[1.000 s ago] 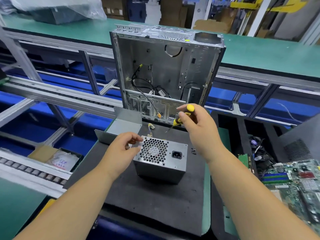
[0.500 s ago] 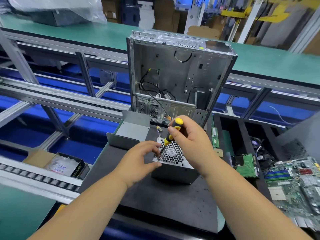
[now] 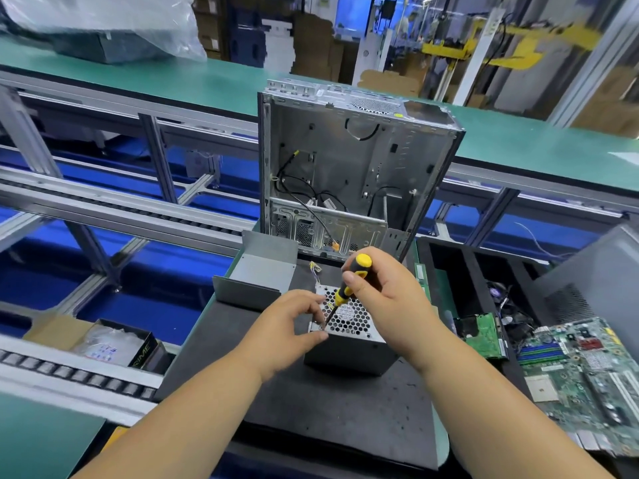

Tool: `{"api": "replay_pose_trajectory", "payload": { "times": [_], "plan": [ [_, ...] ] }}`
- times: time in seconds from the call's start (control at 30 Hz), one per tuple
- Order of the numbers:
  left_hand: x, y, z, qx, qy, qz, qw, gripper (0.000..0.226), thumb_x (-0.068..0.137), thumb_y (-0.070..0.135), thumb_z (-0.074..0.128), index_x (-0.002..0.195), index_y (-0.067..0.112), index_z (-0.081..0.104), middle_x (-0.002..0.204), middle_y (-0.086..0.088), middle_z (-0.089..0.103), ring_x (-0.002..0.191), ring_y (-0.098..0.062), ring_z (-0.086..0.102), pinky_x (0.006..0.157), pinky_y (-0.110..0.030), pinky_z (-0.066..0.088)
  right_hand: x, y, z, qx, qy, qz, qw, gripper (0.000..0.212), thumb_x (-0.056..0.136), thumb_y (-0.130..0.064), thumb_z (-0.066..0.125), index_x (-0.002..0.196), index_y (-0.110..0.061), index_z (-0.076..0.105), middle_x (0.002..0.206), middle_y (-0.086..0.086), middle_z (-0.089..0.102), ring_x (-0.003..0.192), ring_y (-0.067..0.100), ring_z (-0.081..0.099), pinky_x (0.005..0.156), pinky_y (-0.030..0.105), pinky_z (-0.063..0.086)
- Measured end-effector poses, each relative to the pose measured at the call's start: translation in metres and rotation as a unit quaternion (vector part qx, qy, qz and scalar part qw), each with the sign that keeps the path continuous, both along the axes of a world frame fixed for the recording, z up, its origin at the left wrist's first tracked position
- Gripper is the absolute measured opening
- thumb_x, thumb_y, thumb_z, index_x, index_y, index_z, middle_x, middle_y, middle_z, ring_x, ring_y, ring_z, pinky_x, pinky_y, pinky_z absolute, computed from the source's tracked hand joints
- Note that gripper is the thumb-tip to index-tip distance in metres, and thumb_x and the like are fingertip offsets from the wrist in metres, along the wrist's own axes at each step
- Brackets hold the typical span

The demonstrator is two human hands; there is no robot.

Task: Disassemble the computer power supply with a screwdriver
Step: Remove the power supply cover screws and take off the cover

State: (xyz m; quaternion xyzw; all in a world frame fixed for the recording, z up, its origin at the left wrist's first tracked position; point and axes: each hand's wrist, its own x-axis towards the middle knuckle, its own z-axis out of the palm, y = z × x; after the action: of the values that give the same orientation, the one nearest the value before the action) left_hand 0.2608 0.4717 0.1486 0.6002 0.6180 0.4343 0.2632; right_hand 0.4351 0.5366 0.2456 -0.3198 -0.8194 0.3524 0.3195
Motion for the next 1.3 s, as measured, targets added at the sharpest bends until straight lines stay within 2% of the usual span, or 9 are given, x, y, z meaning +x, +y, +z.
{"api": "replay_pose_trajectory", "payload": {
  "times": [0.1, 0.27, 0.47, 0.63, 0.73, 0.87, 1.0, 1.13, 1.3],
  "plan": [
    [0.001, 0.001, -0.002, 0.0, -0.013, -0.001, 1.0, 0.023, 0.077, 0.013, 0.081, 0.081, 0.027, 0.063, 0.121, 0.016, 0.059, 0.12, 0.005, 0.052, 0.103, -0.019, 0.038, 0.0, -0.002, 0.0, 0.019, -0.014, -0.004, 1.0, 0.002, 0.094, -0.031, 0.056, 0.093, -0.032, 0.057, 0.091, -0.011, 0.06, 0.088, 0.012, 0.06, 0.08, 0.043, 0.052],
    [0.0, 0.0, -0.004, 0.001, -0.012, -0.004, 1.0, 0.022, 0.078, 0.015, 0.08, 0.083, 0.029, 0.063, 0.12, 0.016, 0.059, 0.108, 0.002, 0.057, 0.091, -0.006, 0.038, 0.0, -0.001, 0.002, 0.029, -0.03, -0.01, 0.999, 0.009, 0.096, -0.024, 0.059, 0.094, -0.033, 0.057, 0.091, -0.012, 0.06, 0.087, 0.009, 0.06, 0.079, 0.039, 0.052],
    [-0.001, 0.001, -0.004, -0.01, -0.01, -0.001, 1.0, 0.021, 0.078, 0.019, 0.08, 0.082, 0.03, 0.063, 0.119, 0.022, 0.058, 0.103, 0.0, 0.058, 0.088, -0.007, 0.04, -0.003, -0.002, 0.006, 0.034, -0.047, -0.003, 0.998, 0.008, 0.097, -0.024, 0.059, 0.097, -0.032, 0.057, 0.093, -0.014, 0.059, 0.089, 0.007, 0.058, 0.081, 0.038, 0.052],
    [0.0, 0.001, -0.004, -0.008, -0.013, -0.001, 1.0, 0.024, 0.077, 0.017, 0.081, 0.08, 0.03, 0.061, 0.116, 0.019, 0.059, 0.105, -0.003, 0.058, 0.091, -0.015, 0.043, -0.004, -0.004, 0.006, 0.035, -0.042, -0.001, 0.999, 0.008, 0.097, -0.024, 0.059, 0.096, -0.032, 0.057, 0.092, -0.013, 0.059, 0.088, 0.007, 0.059, 0.079, 0.033, 0.051],
    [0.0, 0.001, -0.004, -0.01, -0.01, 0.001, 1.0, 0.025, 0.077, 0.017, 0.081, 0.081, 0.032, 0.061, 0.116, 0.021, 0.059, 0.102, 0.001, 0.058, 0.088, -0.008, 0.04, -0.004, -0.003, 0.006, 0.043, -0.056, -0.001, 0.997, 0.005, 0.097, -0.026, 0.058, 0.096, -0.031, 0.057, 0.092, -0.015, 0.059, 0.088, 0.006, 0.057, 0.076, 0.029, 0.047],
    [0.0, 0.001, -0.005, -0.006, -0.009, 0.0, 1.0, 0.026, 0.078, 0.018, 0.081, 0.081, 0.033, 0.061, 0.116, 0.02, 0.059, 0.101, 0.005, 0.056, 0.085, -0.003, 0.038, -0.004, -0.001, 0.009, 0.05, -0.071, 0.009, 0.996, 0.003, 0.096, -0.027, 0.06, 0.098, -0.028, 0.058, 0.095, -0.01, 0.06, 0.091, 0.012, 0.059, 0.081, 0.037, 0.05],
    [0.0, 0.002, -0.005, -0.001, -0.006, 0.0, 1.0, 0.023, 0.079, 0.019, 0.08, 0.081, 0.031, 0.061, 0.114, 0.018, 0.06, 0.103, 0.001, 0.057, 0.09, -0.016, 0.044, -0.005, -0.001, 0.011, 0.057, -0.068, 0.002, 0.996, 0.003, 0.095, -0.024, 0.061, 0.096, -0.026, 0.059, 0.094, -0.008, 0.06, 0.09, 0.012, 0.058, 0.081, 0.038, 0.05],
    [0.0, 0.004, -0.006, 0.001, -0.002, -0.005, 1.0, 0.025, 0.079, 0.019, 0.08, 0.08, 0.033, 0.059, 0.105, 0.016, 0.059, 0.113, -0.007, 0.058, 0.095, -0.031, 0.048, -0.005, -0.003, 0.011, 0.053, -0.069, 0.001, 0.996, 0.002, 0.095, -0.023, 0.061, 0.095, -0.025, 0.059, 0.092, -0.008, 0.06, 0.09, 0.012, 0.057, 0.081, 0.038, 0.049],
    [-0.001, 0.004, -0.008, -0.001, -0.007, -0.002, 1.0, 0.023, 0.079, 0.022, 0.08, 0.081, 0.033, 0.059, 0.111, 0.018, 0.059, 0.112, -0.007, 0.058, 0.095, -0.035, 0.049, -0.005, -0.004, 0.015, 0.051, -0.061, 0.003, 0.997, 0.003, 0.095, -0.021, 0.061, 0.094, -0.024, 0.059, 0.092, -0.007, 0.06, 0.09, 0.015, 0.06, 0.081, 0.04, 0.05]
  ]
}}
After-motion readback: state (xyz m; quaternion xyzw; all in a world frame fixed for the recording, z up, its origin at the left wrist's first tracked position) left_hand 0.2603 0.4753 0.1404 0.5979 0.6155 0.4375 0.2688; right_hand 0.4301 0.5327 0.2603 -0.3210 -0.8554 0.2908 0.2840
